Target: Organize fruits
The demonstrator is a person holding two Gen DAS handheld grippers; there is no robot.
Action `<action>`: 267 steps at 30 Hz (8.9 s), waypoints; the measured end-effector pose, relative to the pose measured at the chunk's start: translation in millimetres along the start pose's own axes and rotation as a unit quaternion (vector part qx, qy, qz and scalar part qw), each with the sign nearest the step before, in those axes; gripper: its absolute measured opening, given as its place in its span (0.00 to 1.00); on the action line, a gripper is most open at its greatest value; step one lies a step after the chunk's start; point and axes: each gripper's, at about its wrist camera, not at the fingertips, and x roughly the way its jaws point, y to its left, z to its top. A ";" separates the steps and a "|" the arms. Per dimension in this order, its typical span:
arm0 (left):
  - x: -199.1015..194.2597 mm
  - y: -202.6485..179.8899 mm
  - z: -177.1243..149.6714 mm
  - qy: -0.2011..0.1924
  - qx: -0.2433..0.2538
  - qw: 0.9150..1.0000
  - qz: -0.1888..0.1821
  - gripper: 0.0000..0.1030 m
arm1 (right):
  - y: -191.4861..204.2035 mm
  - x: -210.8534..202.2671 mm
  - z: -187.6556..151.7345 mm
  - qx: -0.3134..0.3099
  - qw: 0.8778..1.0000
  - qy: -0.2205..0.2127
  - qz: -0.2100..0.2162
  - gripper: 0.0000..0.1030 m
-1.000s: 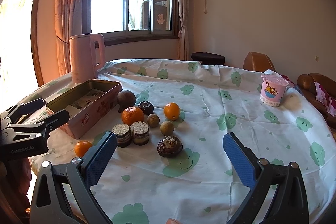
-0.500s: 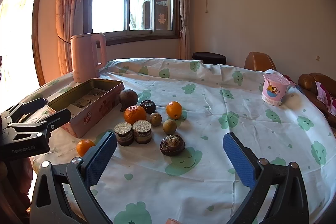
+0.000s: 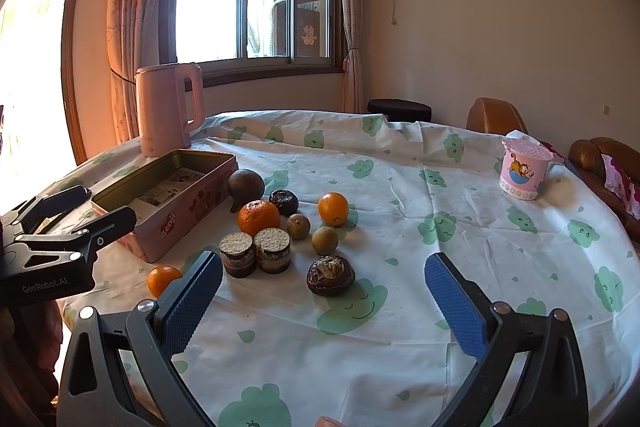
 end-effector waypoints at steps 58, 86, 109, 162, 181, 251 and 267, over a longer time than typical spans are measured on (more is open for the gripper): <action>89.0 -73.5 -6.4 0.150 0.081 0.979 -0.112 0.35 | -26.2 93.5 -7.7 -0.004 0.986 0.162 0.046 0.43; 61.4 -60.7 -3.2 0.057 0.064 0.992 -0.096 0.34 | -19.2 67.7 -2.6 -0.020 0.996 0.069 0.043 0.43; 47.7 -54.2 -2.6 0.008 0.045 0.995 -0.089 0.34 | -14.9 51.5 -4.7 -0.032 0.999 0.019 0.036 0.43; 59.8 58.4 34.9 0.018 0.016 0.999 0.035 0.34 | 77.3 75.7 82.8 -0.109 0.985 -0.013 0.132 0.43; 103.0 94.0 38.7 0.079 0.019 0.994 0.070 0.34 | 134.5 147.7 75.6 -0.142 0.975 0.061 0.159 0.43; 74.6 -42.3 26.1 0.075 0.066 0.994 -0.038 0.37 | 3.3 93.9 18.3 -0.021 0.990 0.108 0.086 0.57; 94.0 -33.8 18.4 0.107 0.036 0.992 -0.053 0.37 | 21.1 119.4 13.1 -0.029 0.978 0.167 0.125 0.34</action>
